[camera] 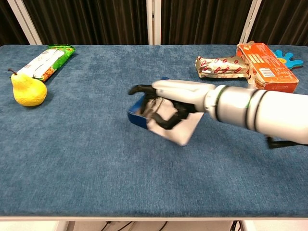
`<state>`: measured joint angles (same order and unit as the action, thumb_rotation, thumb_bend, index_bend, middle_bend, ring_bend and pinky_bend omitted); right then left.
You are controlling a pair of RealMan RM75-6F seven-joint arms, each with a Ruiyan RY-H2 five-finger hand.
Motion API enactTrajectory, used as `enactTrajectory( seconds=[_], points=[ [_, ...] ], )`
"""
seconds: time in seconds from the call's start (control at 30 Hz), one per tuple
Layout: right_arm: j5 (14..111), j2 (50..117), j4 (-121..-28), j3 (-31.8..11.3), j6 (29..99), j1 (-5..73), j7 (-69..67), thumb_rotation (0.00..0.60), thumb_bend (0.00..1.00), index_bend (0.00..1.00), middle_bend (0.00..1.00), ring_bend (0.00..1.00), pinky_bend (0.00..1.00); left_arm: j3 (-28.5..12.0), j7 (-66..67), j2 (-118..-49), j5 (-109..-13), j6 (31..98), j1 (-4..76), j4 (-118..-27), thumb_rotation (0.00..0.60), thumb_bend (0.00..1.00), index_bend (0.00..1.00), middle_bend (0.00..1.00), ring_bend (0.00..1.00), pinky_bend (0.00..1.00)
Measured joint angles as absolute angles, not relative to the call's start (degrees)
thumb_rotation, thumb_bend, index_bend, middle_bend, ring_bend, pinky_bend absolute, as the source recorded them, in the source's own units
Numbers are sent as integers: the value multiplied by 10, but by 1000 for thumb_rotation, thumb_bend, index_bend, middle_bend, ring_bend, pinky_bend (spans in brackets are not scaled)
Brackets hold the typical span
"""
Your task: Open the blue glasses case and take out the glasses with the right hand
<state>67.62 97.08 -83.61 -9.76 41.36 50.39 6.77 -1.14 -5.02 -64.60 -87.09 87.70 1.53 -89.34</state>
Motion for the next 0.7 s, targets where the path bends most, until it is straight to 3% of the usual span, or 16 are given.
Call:
enactTrajectory(
  seconds=[0.2, 0.4, 0.57, 0.7],
  points=[
    [630, 1020, -784, -132, 412, 539, 96, 600, 576, 0, 198, 0, 0, -11, -52, -646, -871, 877, 15, -893, 600, 166, 508, 536, 415, 361],
    [625, 997, -810, -132, 427, 538, 119, 600, 483, 1, 196, 0, 0, -11, -55, -646, -873, 877, 16, -891, 600, 166, 508, 536, 415, 361],
    [630, 940, -857, -126, 448, 524, 130, 600, 449, 133, 212, 0, 0, -10, -51, -645, -873, 877, 16, -893, 600, 166, 508, 536, 415, 361],
    [615, 928, -846, -132, 444, 532, 144, 600, 358, 199, 218, 0, 0, -11, -49, -645, -872, 877, 15, -895, 600, 167, 508, 536, 415, 361]
  ],
)
